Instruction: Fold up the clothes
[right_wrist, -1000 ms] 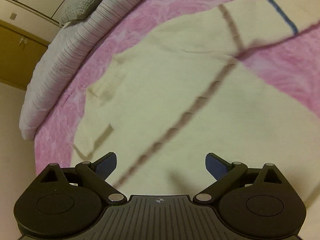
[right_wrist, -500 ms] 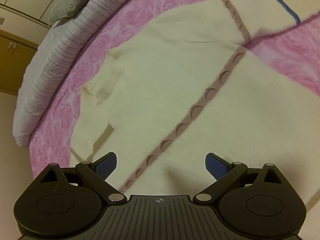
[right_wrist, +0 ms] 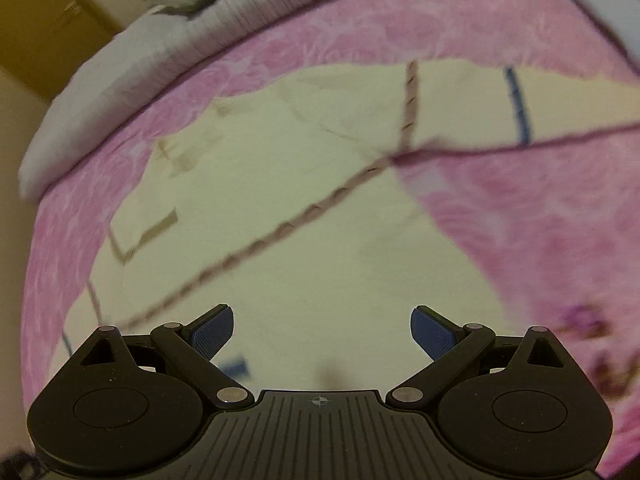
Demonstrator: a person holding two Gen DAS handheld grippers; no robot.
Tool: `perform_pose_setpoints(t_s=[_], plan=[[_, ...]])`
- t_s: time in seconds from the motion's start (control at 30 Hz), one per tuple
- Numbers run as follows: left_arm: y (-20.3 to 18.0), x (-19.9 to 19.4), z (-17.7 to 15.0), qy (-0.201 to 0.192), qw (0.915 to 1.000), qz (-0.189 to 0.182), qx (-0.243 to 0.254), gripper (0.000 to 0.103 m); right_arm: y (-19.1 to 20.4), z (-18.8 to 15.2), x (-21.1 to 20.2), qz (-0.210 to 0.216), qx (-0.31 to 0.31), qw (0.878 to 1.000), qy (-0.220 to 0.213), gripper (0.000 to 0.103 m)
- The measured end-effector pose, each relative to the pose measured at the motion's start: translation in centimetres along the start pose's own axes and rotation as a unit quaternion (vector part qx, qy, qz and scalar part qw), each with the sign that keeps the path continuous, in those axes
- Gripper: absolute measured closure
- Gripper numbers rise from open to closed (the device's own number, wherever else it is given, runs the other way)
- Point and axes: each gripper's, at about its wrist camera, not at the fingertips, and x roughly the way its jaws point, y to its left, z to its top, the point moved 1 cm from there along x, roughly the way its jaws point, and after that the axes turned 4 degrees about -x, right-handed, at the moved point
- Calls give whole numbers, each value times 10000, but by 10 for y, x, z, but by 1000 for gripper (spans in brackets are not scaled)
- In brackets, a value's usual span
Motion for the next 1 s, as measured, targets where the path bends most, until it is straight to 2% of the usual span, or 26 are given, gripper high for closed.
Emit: perform_pose_setpoints(t_s=[0.1,0.2,0.3,0.4,0.47,0.57,0.73,0.83,1.0], plan=[[-58,-63,-67,347,9965,-440,617,89,-19,-24,-49,-82,-738,9972,98,5],[-106,-123,-120,514,9881,-917,1120,87,-26,-49,-102,-197,-1625,9865,-8,5],[-146,-181,-161,614,9753,-1272,1697,81,-29,-62,-156,-71,-1862,9821,-271,5],[-168,-224,-184,485,9646,-1355,2212,77,-28,-67,-195,75,-1968,9793,-471,5],[-173,-246,-199,316,9618,-1291,2394,75,-30,-73,-214,86,-2036,9776,-529,5],[-163,-256,-213,407,9635,-1208,2354,74,-37,-82,-227,-23,-1967,9793,-476,5],[-138,-254,-229,605,9677,-523,2391,74,-56,-99,-232,-296,-1677,9850,-284,5],[-131,-264,-237,512,9641,-139,2600,74,-61,-108,-239,-421,-1623,9855,-255,5],[-124,-279,-243,513,9590,17,2787,74,-54,-116,-252,-508,-1712,9833,-344,5]])
